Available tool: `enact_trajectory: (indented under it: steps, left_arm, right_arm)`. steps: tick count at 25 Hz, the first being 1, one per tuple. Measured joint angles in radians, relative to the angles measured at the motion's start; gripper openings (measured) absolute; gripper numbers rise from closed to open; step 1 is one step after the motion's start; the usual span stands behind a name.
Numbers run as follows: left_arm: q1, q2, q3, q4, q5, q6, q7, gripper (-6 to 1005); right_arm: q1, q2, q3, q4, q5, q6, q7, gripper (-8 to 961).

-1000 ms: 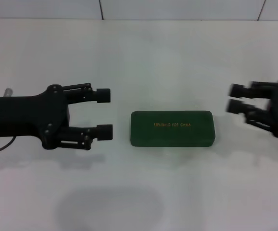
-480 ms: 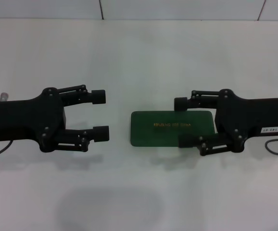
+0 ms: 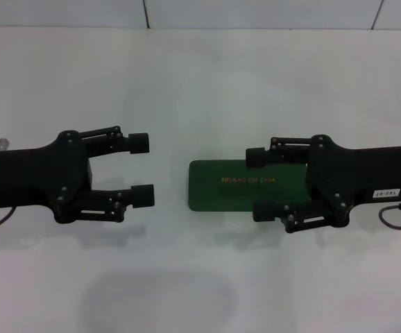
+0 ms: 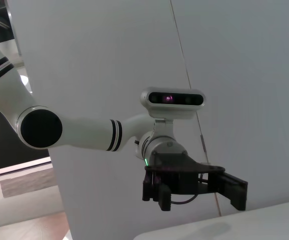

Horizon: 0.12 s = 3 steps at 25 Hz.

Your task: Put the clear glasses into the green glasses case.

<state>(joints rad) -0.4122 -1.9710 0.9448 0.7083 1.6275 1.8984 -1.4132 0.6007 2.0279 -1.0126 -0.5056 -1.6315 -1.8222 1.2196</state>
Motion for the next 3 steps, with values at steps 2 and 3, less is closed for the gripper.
enact_trajectory:
  steps: [2, 3]
  left_arm:
    - [0.002, 0.0, 0.0, 0.0, -0.002, 0.0, 0.001, 879]
    - [0.002, 0.0, 0.0, 0.0, -0.002, 0.0, 0.001, 879]
  right_arm:
    - [-0.001, 0.0, -0.001, 0.0, 0.0, -0.001, -0.001, 786]
    - [-0.001, 0.0, -0.001, 0.0, 0.001, -0.003, -0.001, 786]
